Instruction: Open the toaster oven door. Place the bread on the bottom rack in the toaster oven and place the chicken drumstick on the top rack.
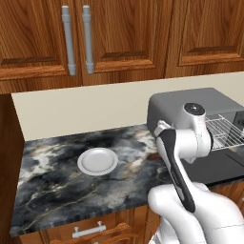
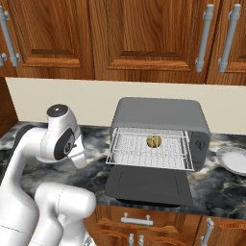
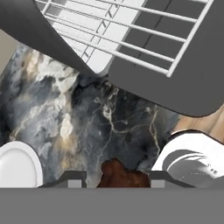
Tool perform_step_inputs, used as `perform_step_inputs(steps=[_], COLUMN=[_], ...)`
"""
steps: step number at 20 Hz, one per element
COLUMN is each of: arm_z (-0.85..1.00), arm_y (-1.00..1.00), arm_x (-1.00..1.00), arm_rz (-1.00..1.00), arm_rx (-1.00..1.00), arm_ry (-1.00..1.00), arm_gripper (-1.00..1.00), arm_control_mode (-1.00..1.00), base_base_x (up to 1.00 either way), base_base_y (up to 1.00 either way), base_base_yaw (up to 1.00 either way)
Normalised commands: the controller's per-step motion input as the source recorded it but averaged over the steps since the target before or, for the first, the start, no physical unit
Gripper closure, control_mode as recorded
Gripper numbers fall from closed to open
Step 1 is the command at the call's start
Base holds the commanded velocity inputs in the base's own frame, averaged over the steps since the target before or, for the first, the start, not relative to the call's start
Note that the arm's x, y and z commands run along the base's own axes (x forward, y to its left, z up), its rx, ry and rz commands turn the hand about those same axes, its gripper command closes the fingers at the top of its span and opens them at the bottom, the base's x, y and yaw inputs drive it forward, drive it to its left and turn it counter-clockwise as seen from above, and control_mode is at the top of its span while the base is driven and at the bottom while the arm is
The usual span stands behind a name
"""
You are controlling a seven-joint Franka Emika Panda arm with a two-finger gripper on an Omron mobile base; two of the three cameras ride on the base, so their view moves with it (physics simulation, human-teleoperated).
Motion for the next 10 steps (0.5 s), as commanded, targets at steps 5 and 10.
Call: perform_step_inputs(steps=[5, 10], arm_z=[0.11, 0.08], arm_y=[-0.56, -0.61], arm_x=[0.0, 0.02], arm_rz=[-0.03, 0.0], arm_rx=[-0.02, 0.0], arm_ry=[0.0, 0.0], arm_gripper=[1.0, 1.0], arm_control_mode=[-1.0, -1.0], base_base_x=[0.0, 0.0], base_base_y=[0.0, 0.0], base_base_yaw=[0.0, 0.0])
